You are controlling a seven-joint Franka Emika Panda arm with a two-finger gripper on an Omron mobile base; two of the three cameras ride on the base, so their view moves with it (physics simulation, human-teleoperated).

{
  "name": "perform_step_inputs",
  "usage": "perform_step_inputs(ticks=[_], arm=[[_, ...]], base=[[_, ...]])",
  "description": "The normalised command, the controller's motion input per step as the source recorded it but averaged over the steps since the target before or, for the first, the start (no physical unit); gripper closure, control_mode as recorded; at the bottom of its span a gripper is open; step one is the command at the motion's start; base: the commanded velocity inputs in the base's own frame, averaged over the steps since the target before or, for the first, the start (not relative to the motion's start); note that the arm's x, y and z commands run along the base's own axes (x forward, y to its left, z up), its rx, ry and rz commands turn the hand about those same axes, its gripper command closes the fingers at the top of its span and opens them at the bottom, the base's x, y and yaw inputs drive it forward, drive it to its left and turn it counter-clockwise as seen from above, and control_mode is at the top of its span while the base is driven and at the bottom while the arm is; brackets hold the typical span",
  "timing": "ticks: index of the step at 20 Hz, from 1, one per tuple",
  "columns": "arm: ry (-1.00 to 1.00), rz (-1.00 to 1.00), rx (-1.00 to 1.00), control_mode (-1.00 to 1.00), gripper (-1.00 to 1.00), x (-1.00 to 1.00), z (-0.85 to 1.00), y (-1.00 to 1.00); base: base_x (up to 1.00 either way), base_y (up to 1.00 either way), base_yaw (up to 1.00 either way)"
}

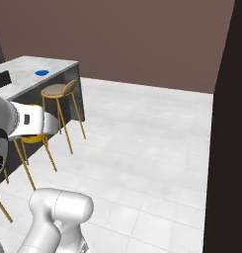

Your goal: Pick the cup of tea, navigate to the dining table, and place it on the saucer.

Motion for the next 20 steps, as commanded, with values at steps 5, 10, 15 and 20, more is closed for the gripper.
perform_step_inputs(ticks=[5, 10, 15, 20], arm=[[0.00, 0.00, 0.00, 1.00, 1.00, 0.00, 0.00, 0.00], [0.00, 0.00, 0.00, 1.00, 1.00, 0.00, 0.00, 0.00], [0.00, 0.00, 0.00, 1.00, 1.00, 0.00, 0.00, 0.00], [0.00, 0.00, 0.00, 1.00, 1.00, 0.00, 0.00, 0.00]], base=[[1.00, -0.52, 0.45], [1.00, -0.50, 0.47], [1.00, -0.54, 0.48], [1.00, -0.58, 0.50]])
